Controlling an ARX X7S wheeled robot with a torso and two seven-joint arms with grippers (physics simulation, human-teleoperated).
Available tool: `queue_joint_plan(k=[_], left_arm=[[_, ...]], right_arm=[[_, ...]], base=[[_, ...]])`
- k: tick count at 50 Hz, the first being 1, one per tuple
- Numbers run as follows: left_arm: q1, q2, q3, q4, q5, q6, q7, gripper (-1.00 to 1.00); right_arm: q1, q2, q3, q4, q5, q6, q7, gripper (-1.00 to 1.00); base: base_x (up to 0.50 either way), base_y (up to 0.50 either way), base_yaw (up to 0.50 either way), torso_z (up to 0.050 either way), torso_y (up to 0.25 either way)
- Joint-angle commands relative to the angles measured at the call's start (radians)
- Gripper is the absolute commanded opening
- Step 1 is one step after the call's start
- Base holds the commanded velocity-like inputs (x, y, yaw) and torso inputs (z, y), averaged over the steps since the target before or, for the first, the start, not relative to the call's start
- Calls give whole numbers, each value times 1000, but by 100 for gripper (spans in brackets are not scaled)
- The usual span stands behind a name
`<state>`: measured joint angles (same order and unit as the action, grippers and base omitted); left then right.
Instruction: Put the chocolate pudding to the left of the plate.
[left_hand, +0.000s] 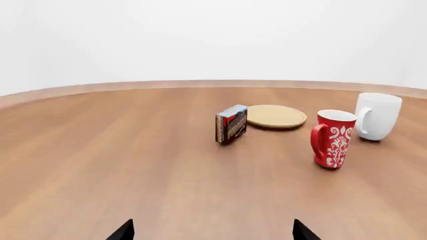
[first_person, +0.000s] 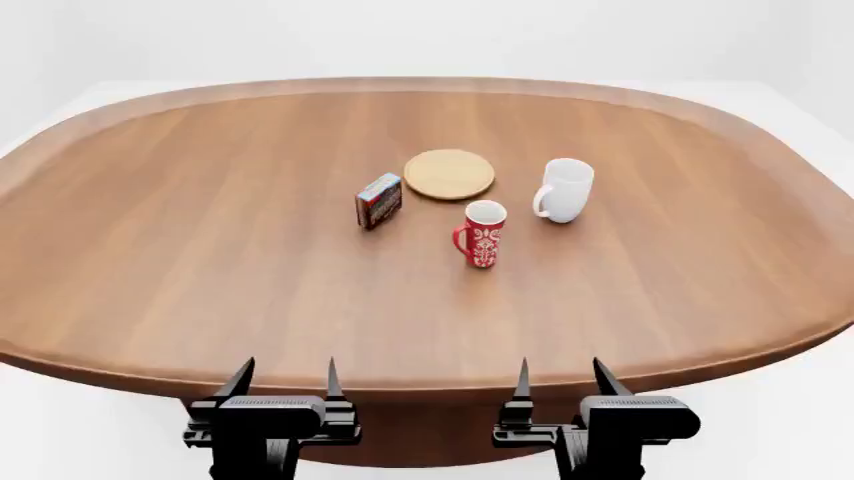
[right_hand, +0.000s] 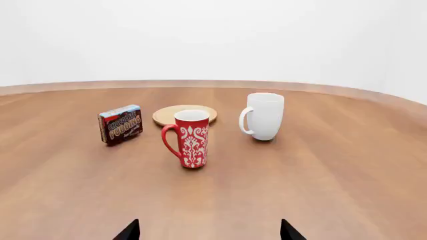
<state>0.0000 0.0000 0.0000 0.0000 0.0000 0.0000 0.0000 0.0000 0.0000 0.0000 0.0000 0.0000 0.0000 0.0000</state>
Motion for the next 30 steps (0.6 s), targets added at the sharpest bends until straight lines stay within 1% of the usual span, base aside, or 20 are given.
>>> queue_joint_plan(k=[1, 10, 30], left_arm=[[0, -16, 18, 0, -16, -1, -18, 100], [0, -42, 47, 1, -48, 4, -51, 100], [-2, -77, 88, 2, -80, 3, -78, 100]], right_arm=[[1, 15, -19, 2, 16, 1, 22, 100], [8, 41, -49, 11, 50, 9, 59, 100], [9, 74, -91, 21, 76, -6, 94, 100]], base=[[0, 0, 0, 0, 0], [0, 0, 0, 0, 0], [0, 499, 0, 0, 0]])
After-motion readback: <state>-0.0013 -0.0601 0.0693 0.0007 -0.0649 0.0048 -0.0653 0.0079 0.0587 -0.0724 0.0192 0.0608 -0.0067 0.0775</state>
